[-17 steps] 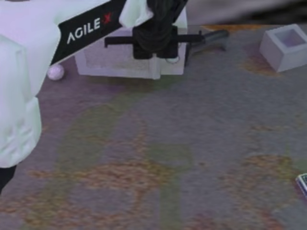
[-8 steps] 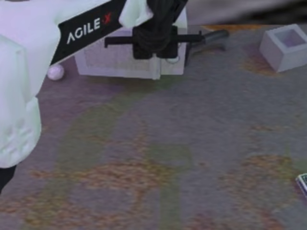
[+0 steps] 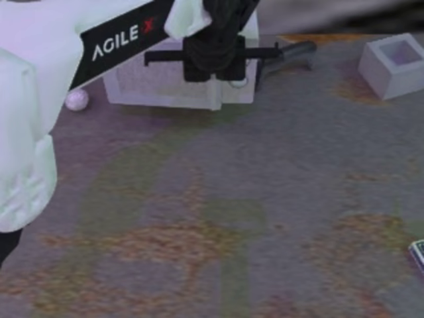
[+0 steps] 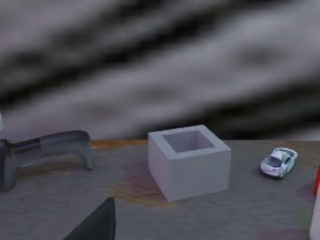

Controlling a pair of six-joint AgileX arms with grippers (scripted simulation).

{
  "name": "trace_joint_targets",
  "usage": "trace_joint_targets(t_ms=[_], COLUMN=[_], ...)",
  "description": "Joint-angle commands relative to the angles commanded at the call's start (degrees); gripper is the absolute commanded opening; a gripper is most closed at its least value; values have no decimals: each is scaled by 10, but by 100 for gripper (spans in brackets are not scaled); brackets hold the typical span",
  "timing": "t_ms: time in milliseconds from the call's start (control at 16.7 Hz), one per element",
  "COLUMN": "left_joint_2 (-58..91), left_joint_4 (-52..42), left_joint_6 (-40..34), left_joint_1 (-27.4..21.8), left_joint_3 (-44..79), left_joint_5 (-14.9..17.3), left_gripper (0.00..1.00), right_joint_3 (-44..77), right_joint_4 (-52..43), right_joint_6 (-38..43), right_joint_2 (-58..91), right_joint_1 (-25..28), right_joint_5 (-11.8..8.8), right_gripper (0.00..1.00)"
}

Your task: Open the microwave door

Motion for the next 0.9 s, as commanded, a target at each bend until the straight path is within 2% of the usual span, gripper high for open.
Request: trace_joint_targets(t_ms=[420,900], left_joint_2=[2,-51], left_joint_4=[2,47], left_joint_6=[-1,47], left_joint_1=[-3,3], left_joint_3=[-2,-85], left_joint_5=[3,21], left_gripper=[0,0], right_joint_3=[0,0], right_joint_4=[0,0], right_joint_6=[0,0], right_joint_2=[0,0], right_joint_1=[0,0], right_joint_5=[0,0], right_gripper=[100,100])
